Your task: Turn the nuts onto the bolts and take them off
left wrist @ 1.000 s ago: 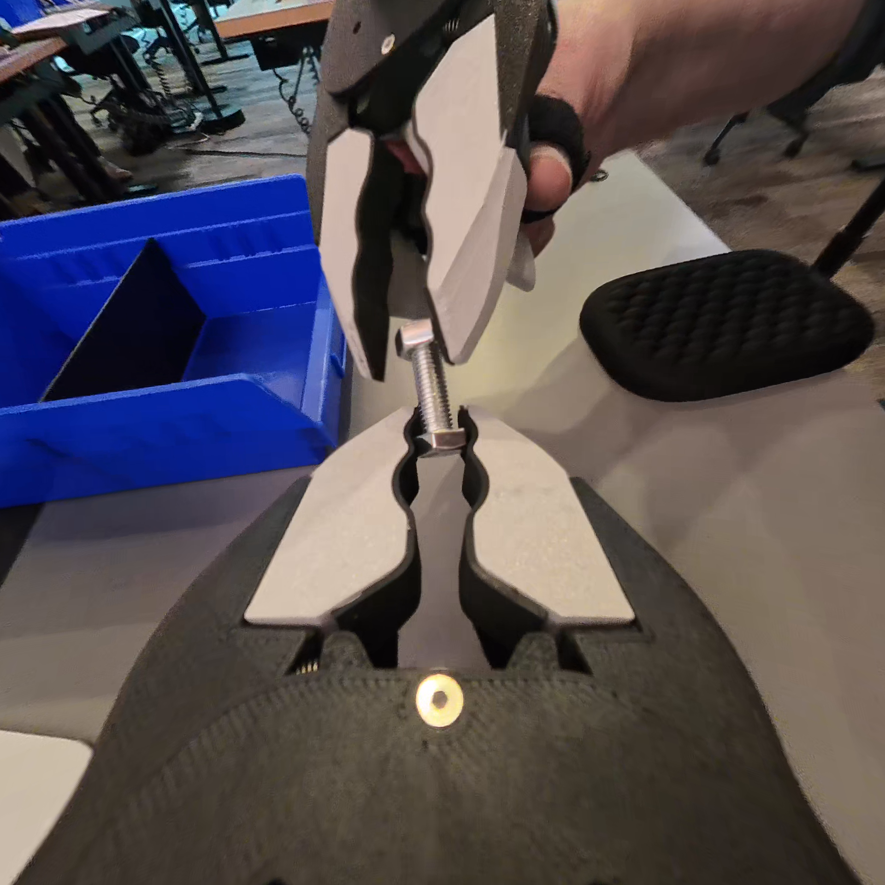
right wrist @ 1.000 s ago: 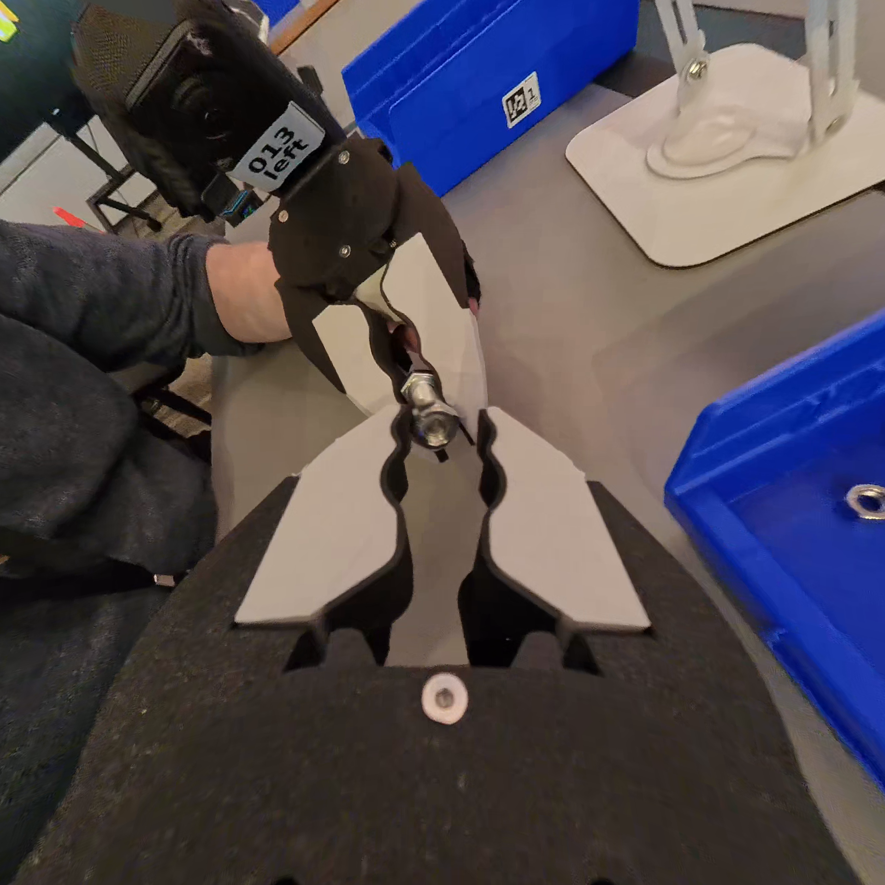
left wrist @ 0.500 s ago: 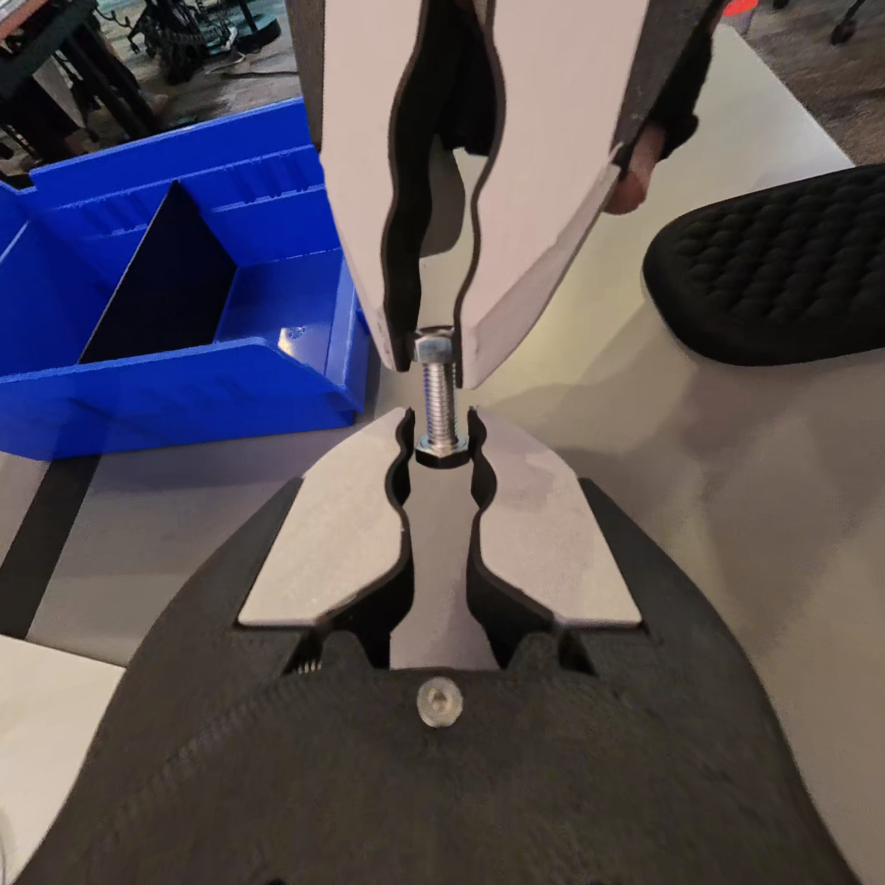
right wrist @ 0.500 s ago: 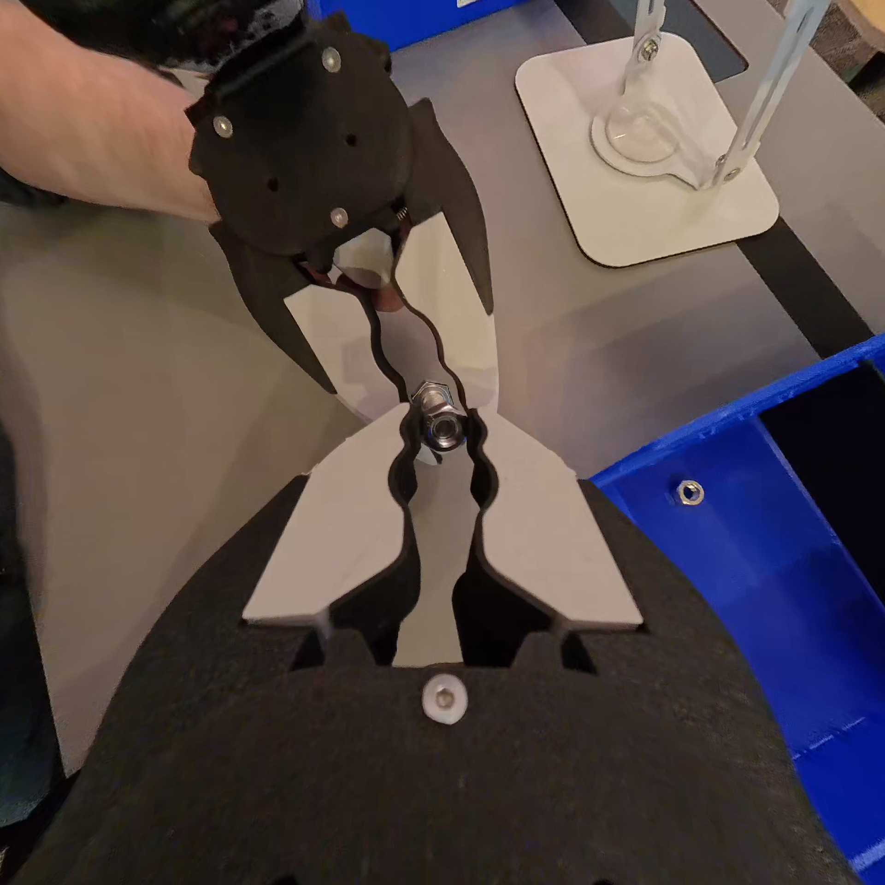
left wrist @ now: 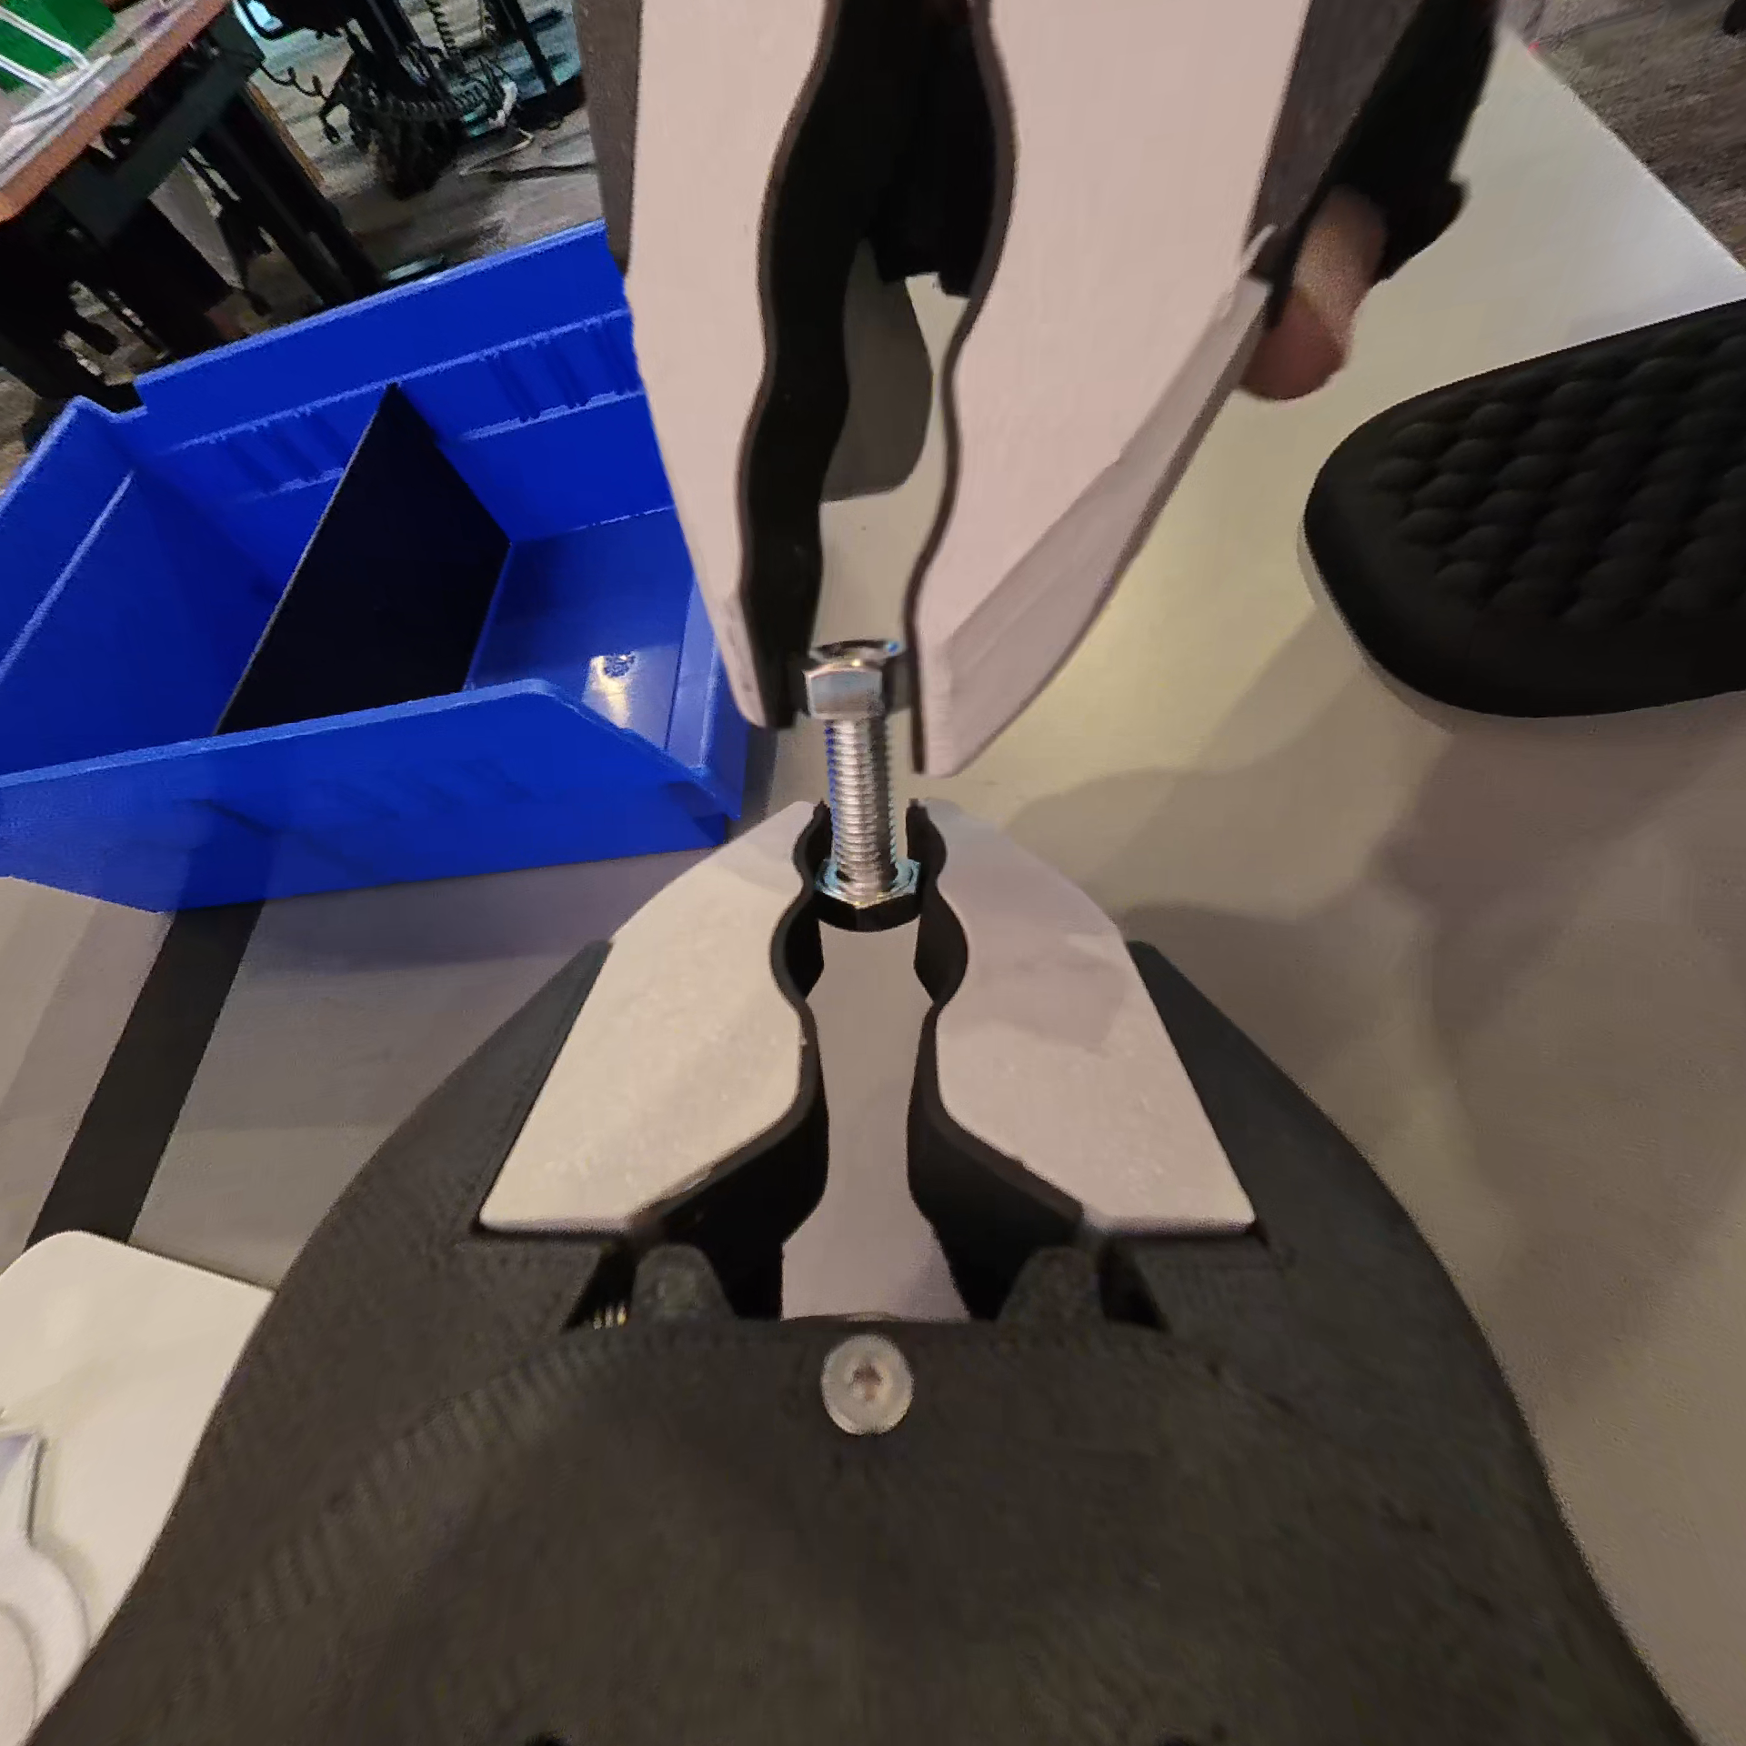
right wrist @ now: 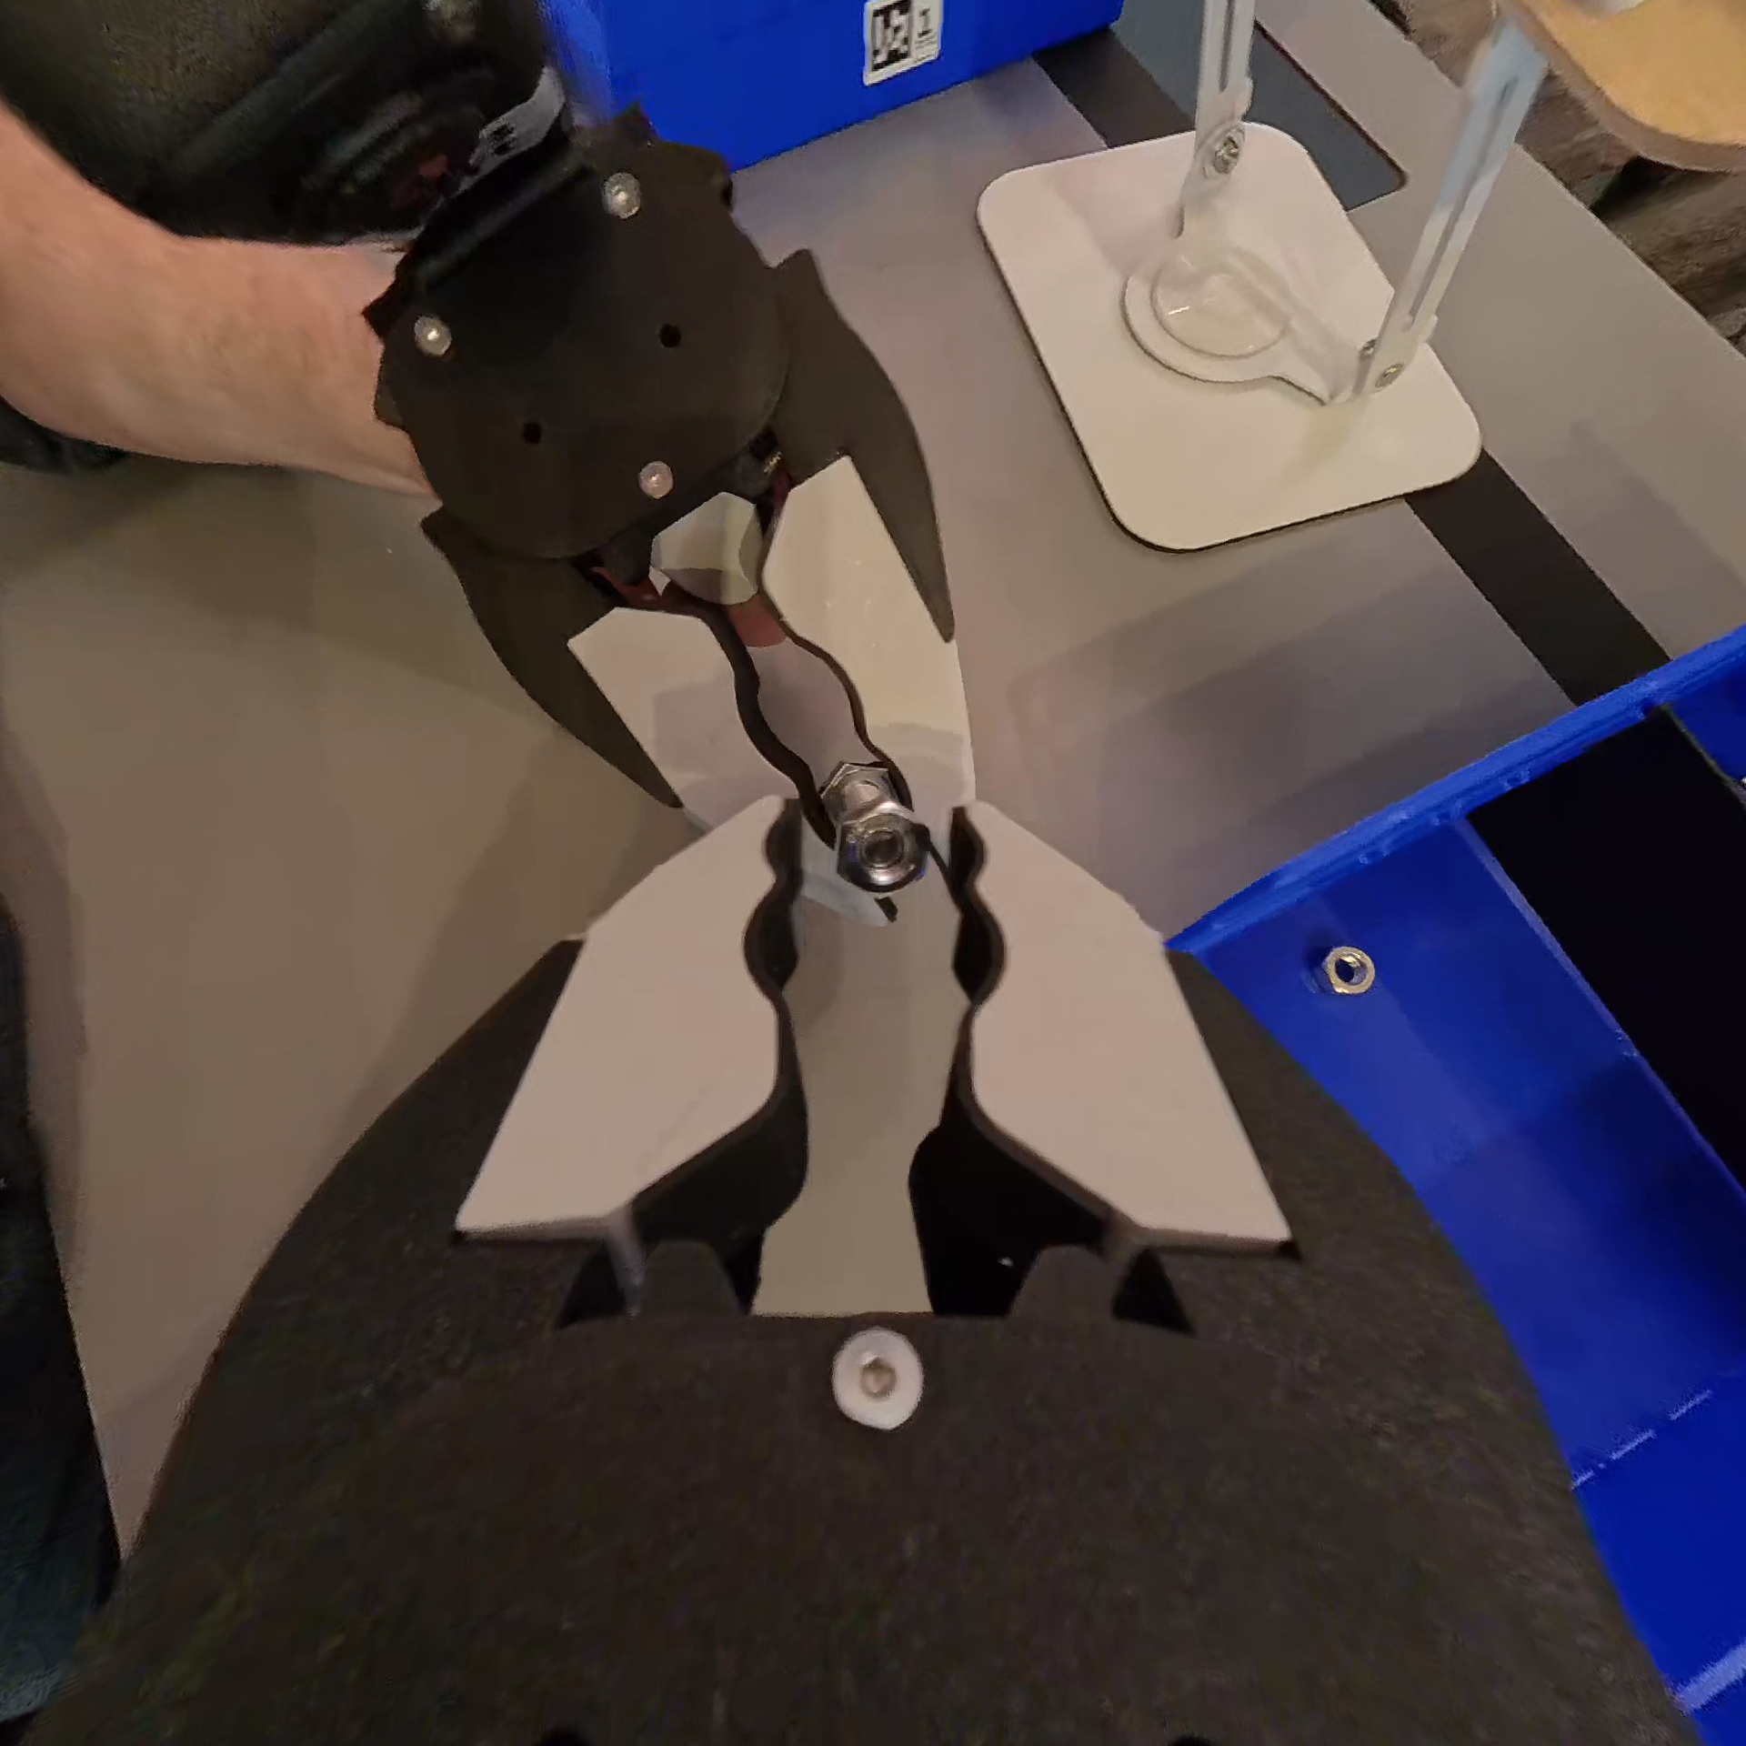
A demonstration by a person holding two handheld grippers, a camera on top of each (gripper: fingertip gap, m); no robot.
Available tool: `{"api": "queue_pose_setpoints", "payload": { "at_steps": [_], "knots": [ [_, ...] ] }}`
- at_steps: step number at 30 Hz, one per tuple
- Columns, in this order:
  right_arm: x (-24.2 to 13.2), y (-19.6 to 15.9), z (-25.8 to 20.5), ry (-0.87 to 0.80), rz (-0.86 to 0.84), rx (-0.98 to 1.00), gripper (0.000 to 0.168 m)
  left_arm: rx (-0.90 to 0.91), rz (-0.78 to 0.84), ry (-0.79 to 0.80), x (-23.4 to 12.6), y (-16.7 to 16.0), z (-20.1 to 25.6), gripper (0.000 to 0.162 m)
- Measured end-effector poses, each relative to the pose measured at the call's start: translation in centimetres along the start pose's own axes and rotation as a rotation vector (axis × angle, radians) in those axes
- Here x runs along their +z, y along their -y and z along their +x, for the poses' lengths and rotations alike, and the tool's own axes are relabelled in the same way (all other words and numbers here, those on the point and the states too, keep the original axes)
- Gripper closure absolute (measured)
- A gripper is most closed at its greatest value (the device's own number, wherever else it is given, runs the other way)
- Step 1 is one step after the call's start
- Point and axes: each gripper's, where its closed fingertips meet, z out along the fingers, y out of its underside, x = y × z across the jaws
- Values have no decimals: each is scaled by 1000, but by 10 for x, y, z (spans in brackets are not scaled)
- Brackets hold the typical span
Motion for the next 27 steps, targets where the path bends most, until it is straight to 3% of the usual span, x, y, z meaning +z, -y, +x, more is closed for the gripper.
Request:
{"api": "queue_pose_setpoints", "payload": {
  "at_steps": [2,7,11,15,23,25,27],
  "knots": [
    [-1,0,5,-20,1,27,127,15,-2,36,0,-1,-4,147],
    [3,-5,2,64,5,154,140,90,-30,101,1,0,-5,147],
    [4,-6,0,83,2,106,149,87,-38,107,1,-1,-6,147],
    [2,-4,-5,102,-38,-110,149,23,-1,3,-1,2,2,147],
    [-5,-15,-16,108,-244,-1008,150,-114,94,-295,-2,9,34,147],
    [-5,-17,-15,104,-309,-1099,150,-126,98,-321,-1,8,37,147],
    [-3,-14,-12,86,-319,-1065,147,-138,106,-317,-1,8,35,147]
  ]
}}
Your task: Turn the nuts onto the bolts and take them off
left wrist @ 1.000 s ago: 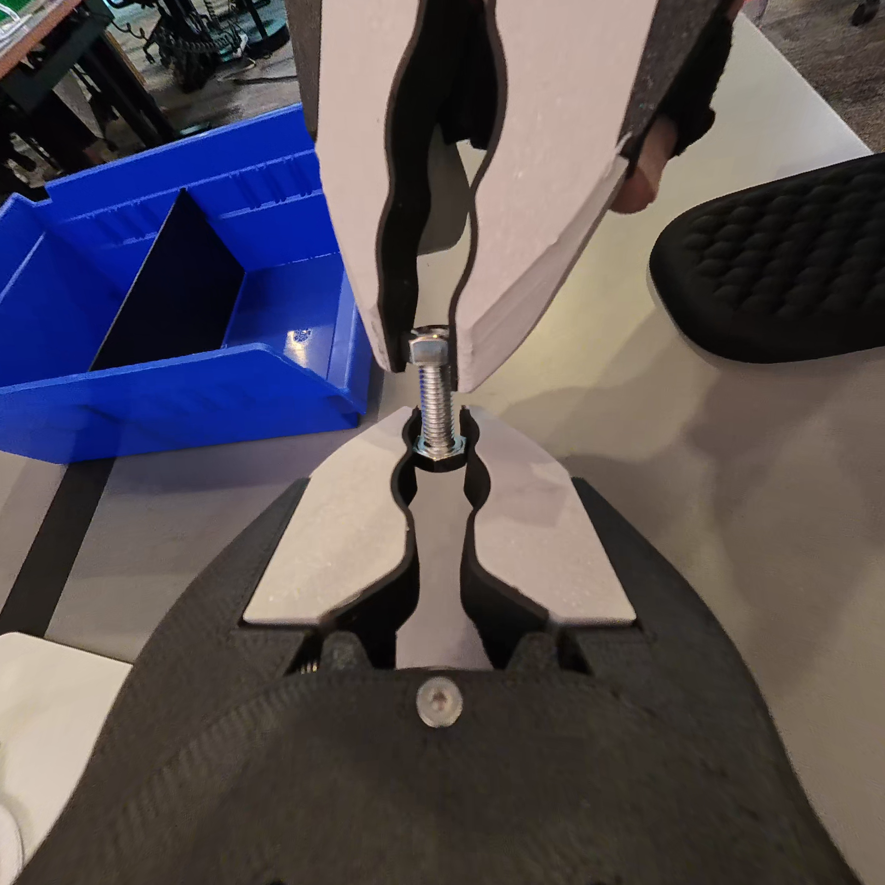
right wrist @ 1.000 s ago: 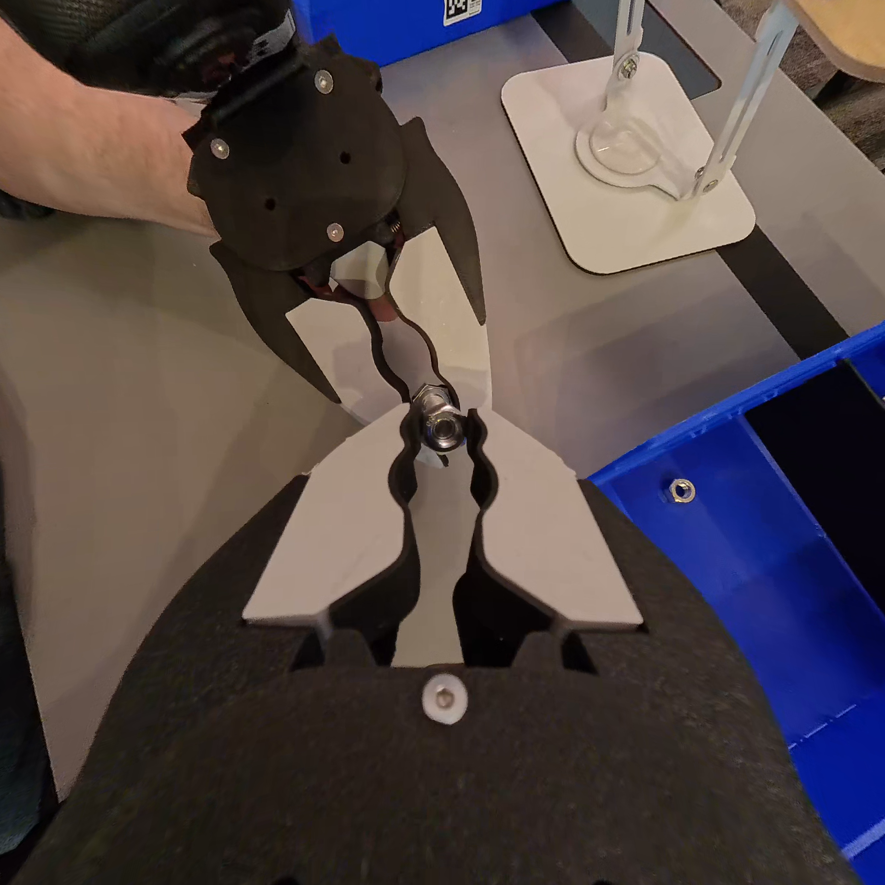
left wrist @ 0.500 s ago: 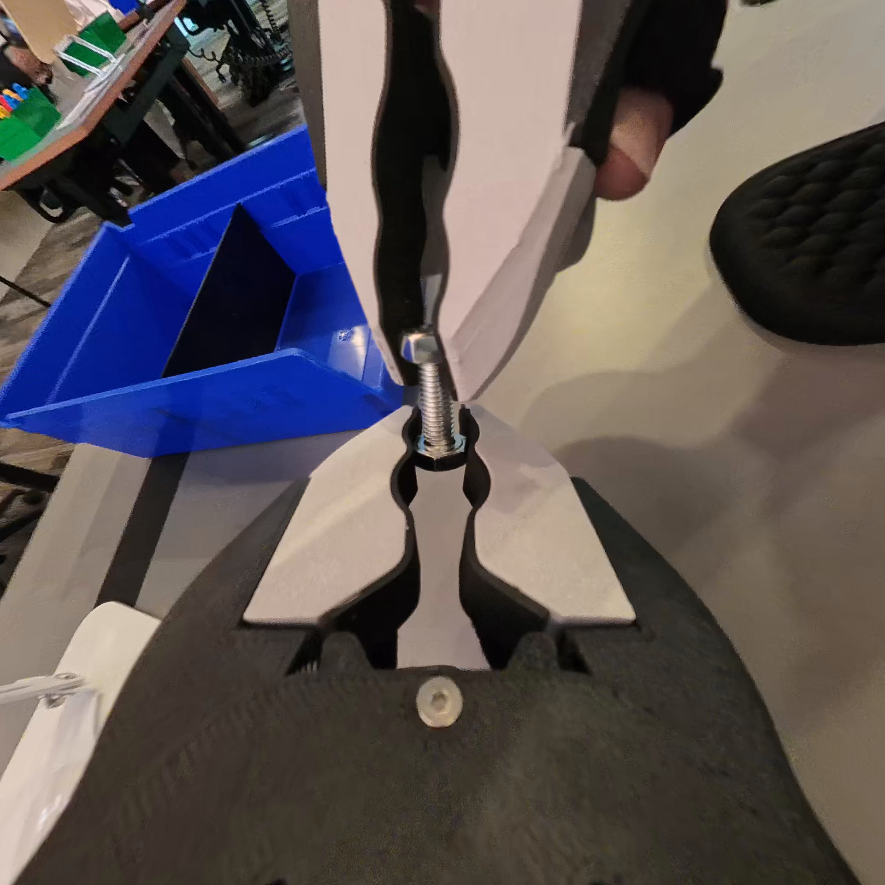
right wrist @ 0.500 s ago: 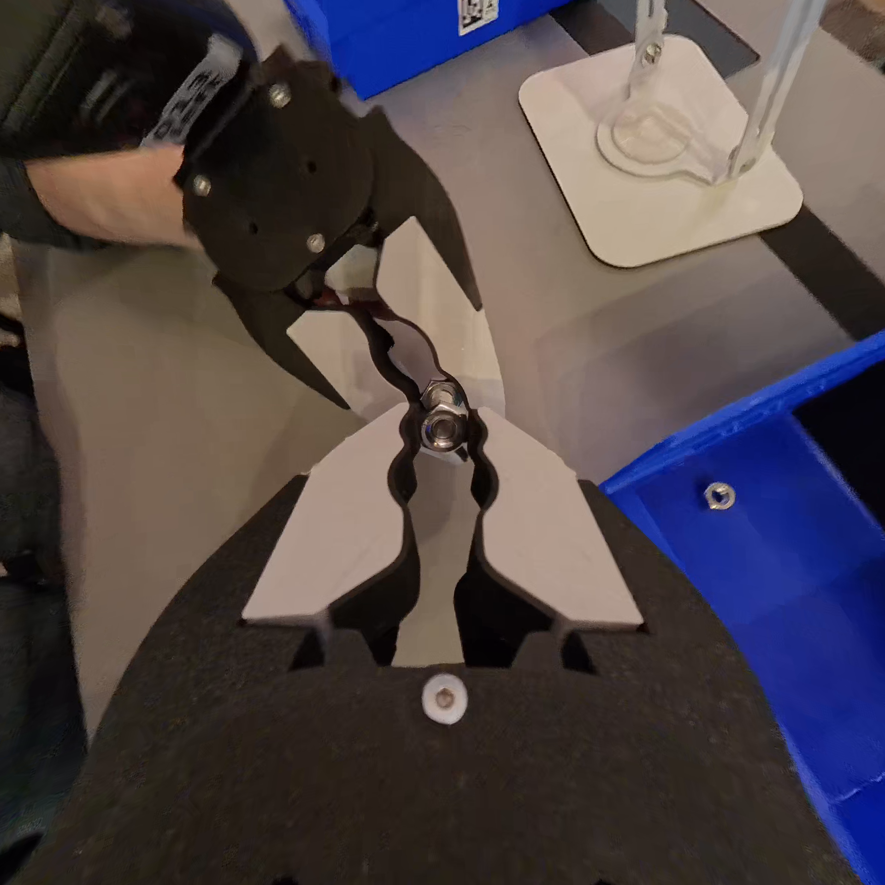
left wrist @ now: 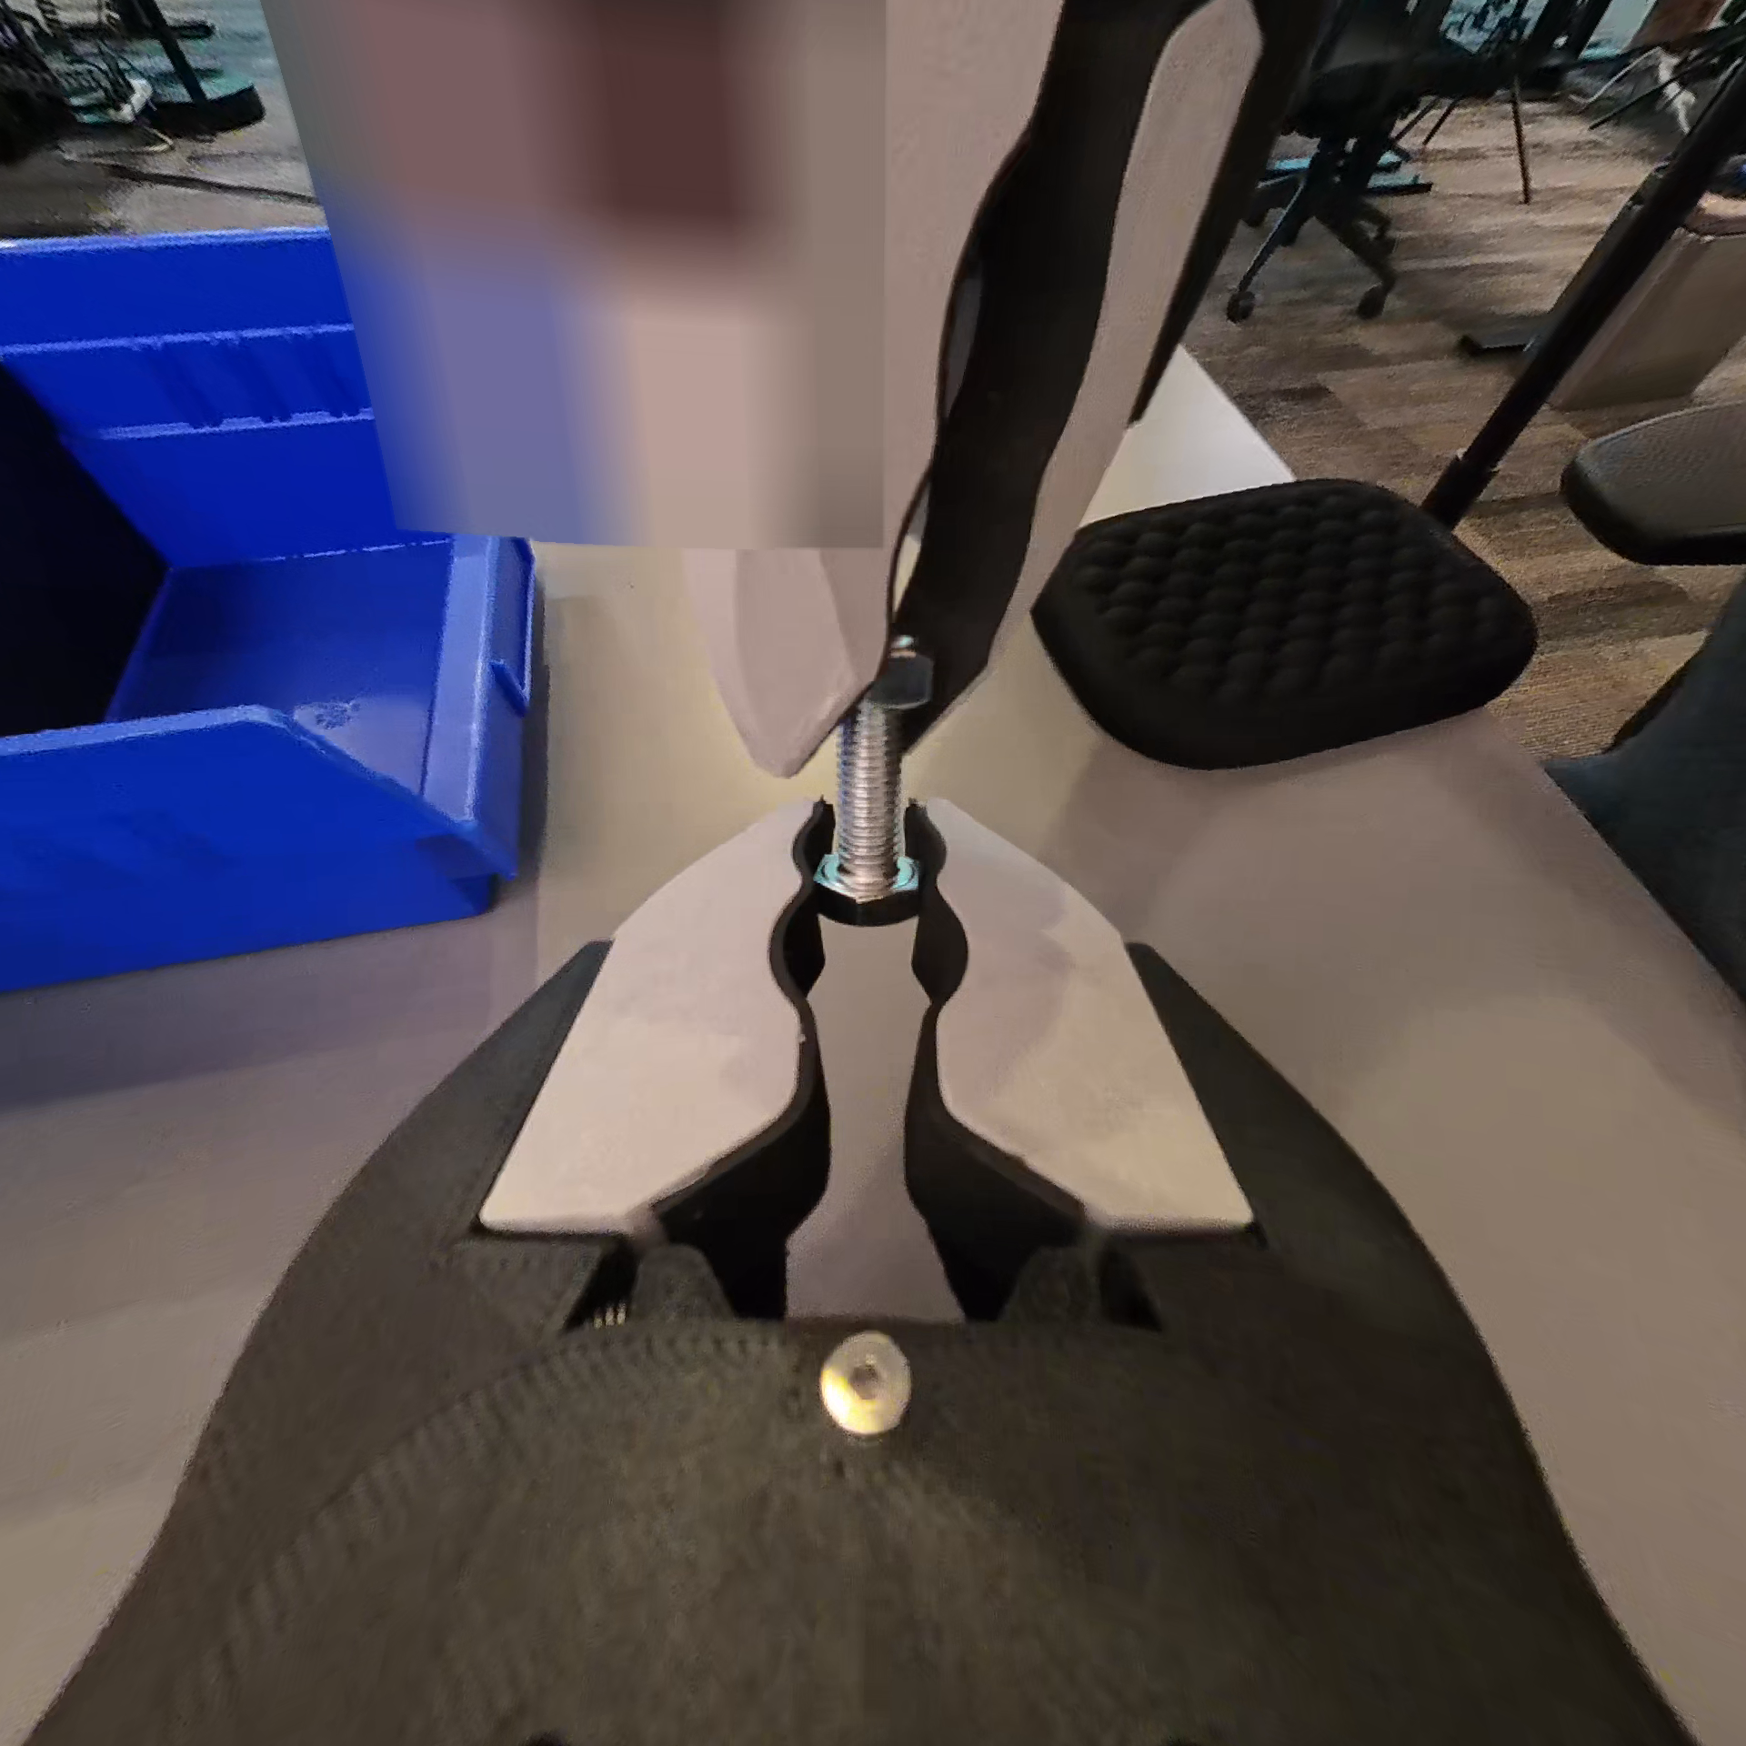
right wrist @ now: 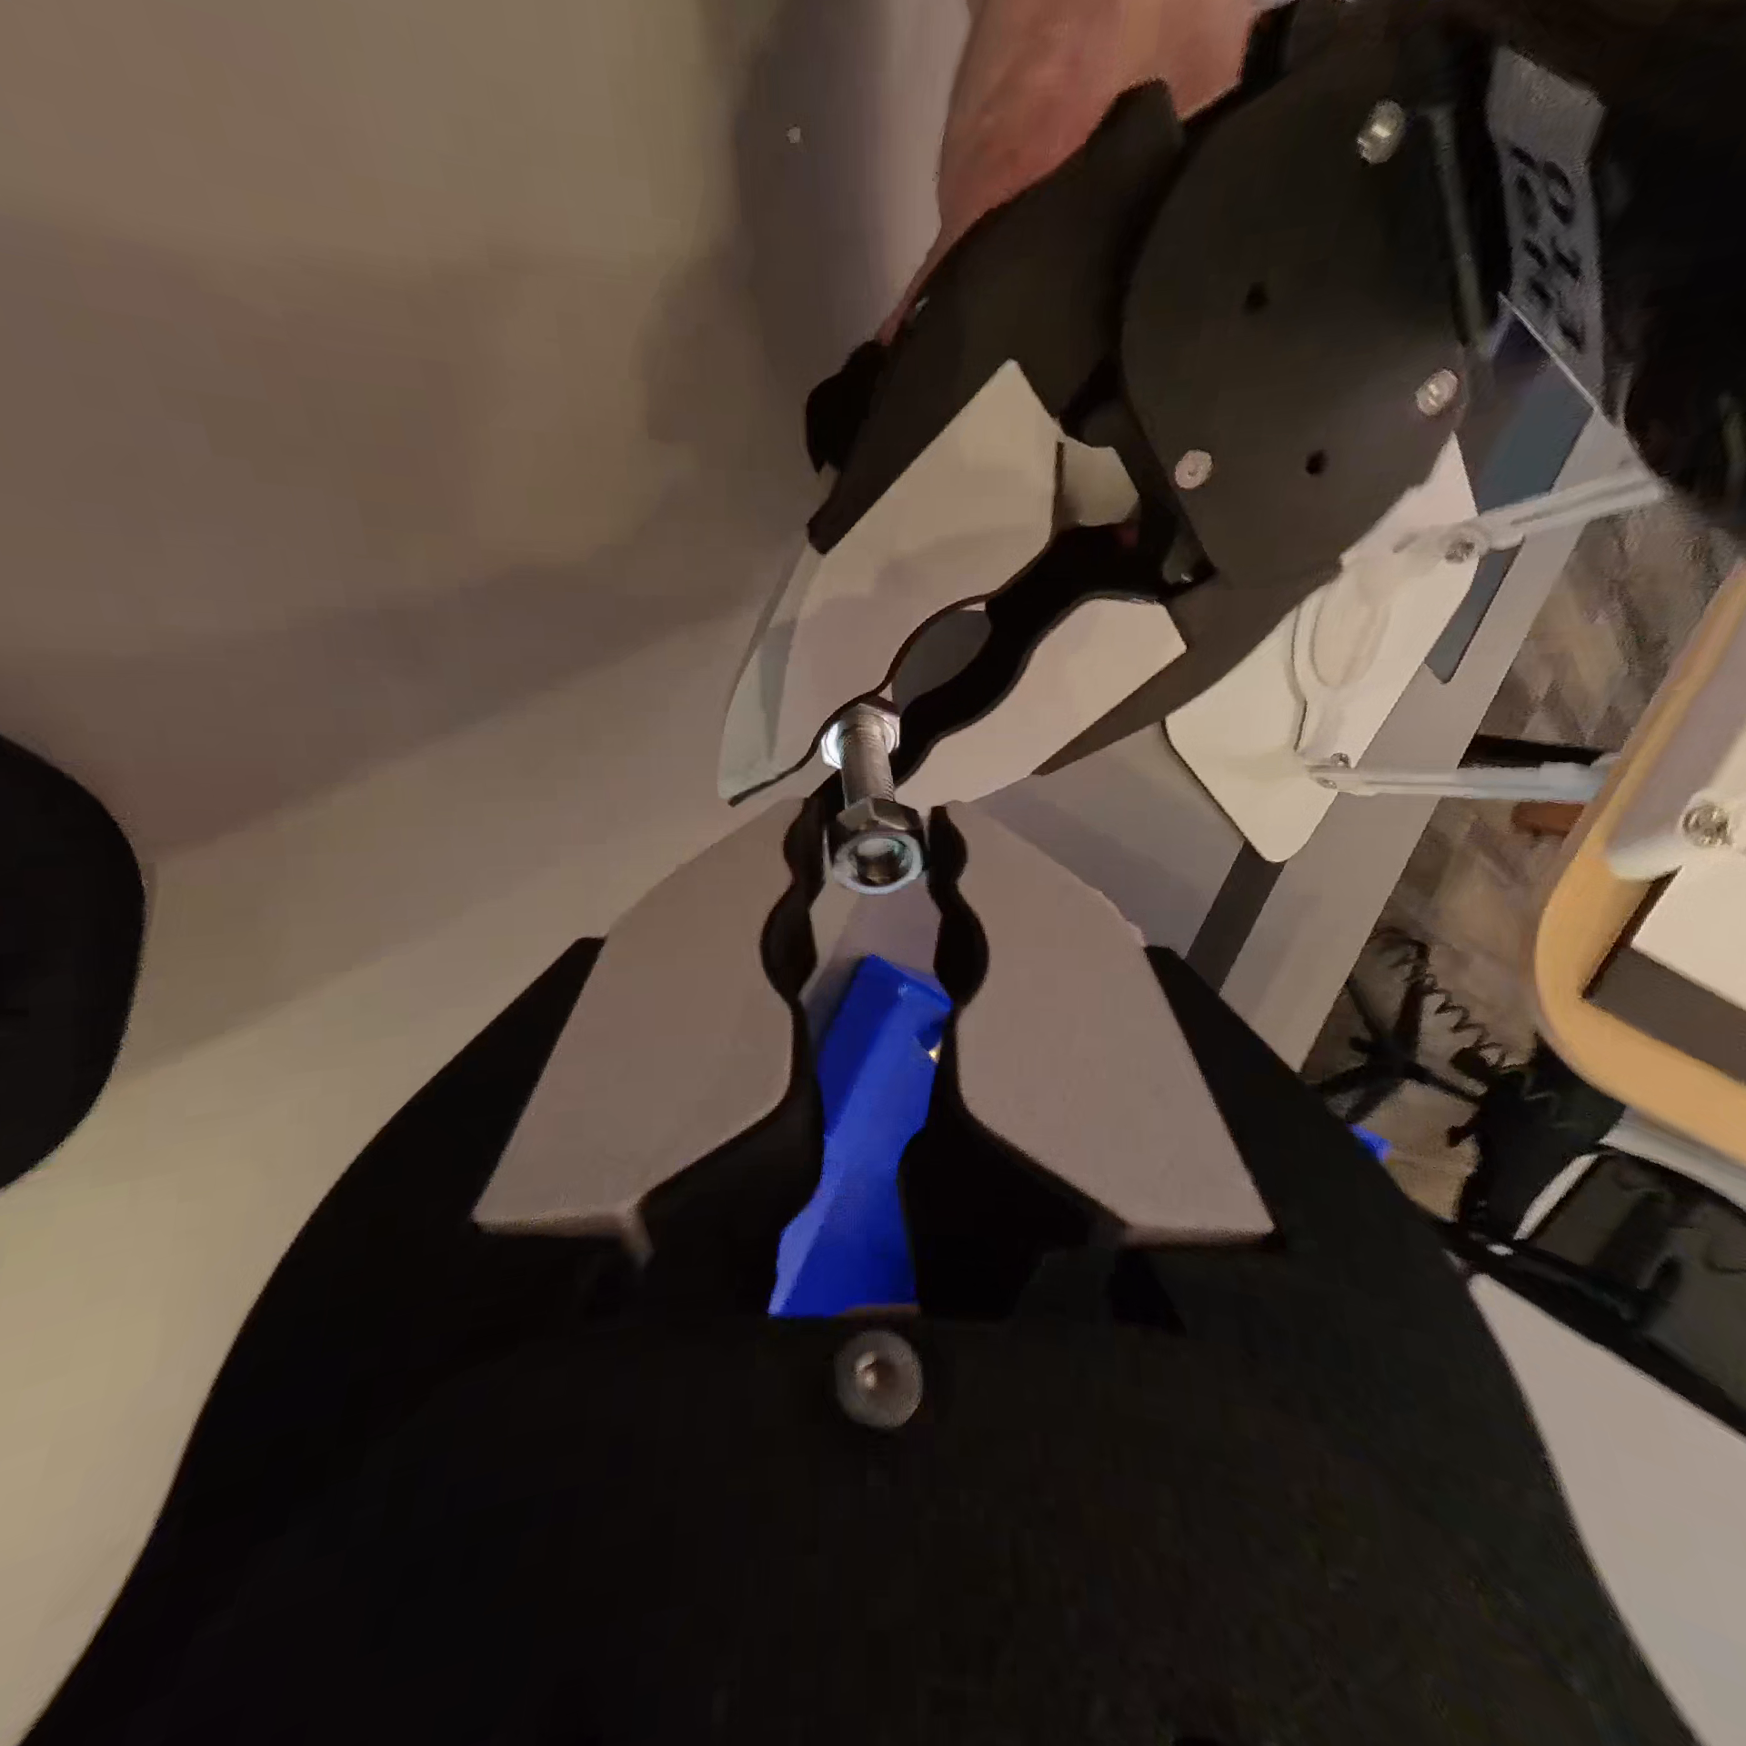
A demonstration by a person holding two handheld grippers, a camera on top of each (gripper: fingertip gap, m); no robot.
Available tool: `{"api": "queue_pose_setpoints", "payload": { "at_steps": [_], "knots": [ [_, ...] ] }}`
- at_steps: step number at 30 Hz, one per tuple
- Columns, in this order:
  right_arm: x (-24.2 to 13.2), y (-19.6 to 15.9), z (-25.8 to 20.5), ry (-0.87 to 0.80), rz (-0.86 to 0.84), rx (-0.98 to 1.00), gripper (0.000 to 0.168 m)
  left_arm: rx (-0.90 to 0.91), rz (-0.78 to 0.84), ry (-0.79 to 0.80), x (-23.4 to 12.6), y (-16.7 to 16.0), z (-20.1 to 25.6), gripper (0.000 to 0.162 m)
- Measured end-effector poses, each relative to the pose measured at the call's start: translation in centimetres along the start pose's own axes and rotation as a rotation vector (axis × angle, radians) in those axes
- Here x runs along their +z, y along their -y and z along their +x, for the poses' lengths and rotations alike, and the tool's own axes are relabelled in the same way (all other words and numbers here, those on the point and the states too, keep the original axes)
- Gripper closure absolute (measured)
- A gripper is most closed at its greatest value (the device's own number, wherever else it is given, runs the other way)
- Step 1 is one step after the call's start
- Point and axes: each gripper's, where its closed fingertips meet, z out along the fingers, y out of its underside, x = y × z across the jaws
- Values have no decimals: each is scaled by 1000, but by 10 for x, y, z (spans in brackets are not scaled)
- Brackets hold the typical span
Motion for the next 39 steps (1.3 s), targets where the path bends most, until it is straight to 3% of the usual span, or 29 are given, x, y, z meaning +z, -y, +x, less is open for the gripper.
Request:
{"api": "queue_pose_setpoints", "payload": {
  "at_steps": [1,4,10,14,22,28,31,35,37,39],
  "knots": [
    [-1,0,4,-14,16,53,135,-13,19,-1,-2,3,-1,147],
    [-8,1,17,-59,98,309,127,15,8,69,-7,3,-11,147],
    [-10,0,20,10,304,903,135,66,-19,214,-11,6,-25,147],
    [-6,-1,17,59,361,1076,146,104,-40,281,-10,7,-28,147],
    [-5,1,13,35,251,779,149,65,-11,199,-11,9,-21,147],
    [-7,9,-2,36,97,94,150,-8,13,-39,-3,7,7,147],
    [-4,8,-6,47,13,-89,150,-15,9,-91,0,2,13,147],
    [-3,5,-1,34,0,-64,149,-31,30,-94,0,1,11,147],
    [-4,3,4,10,19,31,131,-42,52,-84,-4,6,8,147],
    [-7,2,12,-25,59,161,126,-43,64,-43,-7,8,1,147]
  ]
}}
